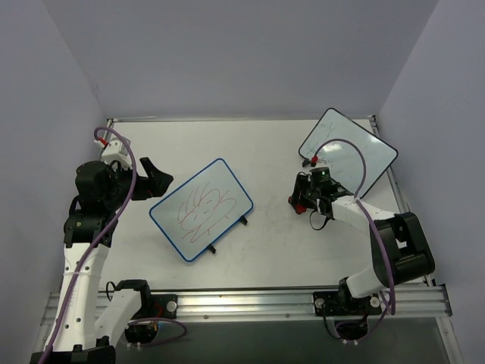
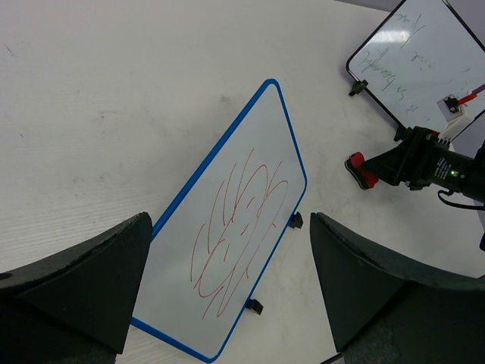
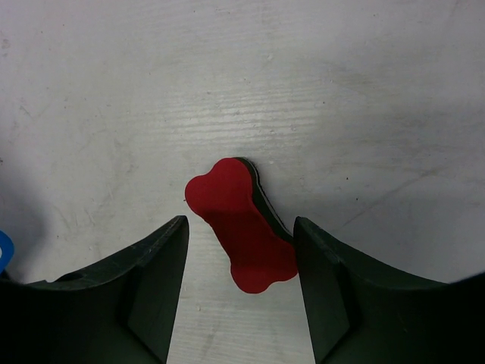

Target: Erase the whiteboard

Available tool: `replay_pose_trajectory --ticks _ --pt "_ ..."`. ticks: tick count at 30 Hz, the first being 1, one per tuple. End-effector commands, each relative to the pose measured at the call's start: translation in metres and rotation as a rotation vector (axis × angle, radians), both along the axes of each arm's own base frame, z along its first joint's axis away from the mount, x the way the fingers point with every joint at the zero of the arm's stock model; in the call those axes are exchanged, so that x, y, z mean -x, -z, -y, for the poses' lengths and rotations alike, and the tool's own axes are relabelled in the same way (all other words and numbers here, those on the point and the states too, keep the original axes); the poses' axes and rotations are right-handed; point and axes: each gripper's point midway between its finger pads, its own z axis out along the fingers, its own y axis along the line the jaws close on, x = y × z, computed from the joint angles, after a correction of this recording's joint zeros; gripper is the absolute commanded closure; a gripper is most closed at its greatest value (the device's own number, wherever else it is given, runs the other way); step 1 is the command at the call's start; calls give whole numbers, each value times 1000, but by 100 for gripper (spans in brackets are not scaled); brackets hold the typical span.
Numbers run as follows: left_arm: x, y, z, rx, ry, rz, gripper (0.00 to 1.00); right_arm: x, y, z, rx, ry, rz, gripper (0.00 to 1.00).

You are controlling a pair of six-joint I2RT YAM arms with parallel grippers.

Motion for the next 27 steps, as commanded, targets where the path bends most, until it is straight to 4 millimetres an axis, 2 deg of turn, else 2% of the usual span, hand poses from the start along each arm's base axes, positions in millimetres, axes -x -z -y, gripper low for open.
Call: replay_pose_trajectory --ticks 1,16,23,27 --pt "-4 -14 1 10 11 58 6 -5 -2 -7 -3 -35 5 47" --pt "-4 -14 2 12 13 57 6 3 -1 -13 80 -53 -38 50" --pt "-4 -13 2 13 14 54 6 1 1 2 175 6 -64 51" --pt "-5 -13 3 13 16 54 6 -1 2 3 207 12 -67 54"
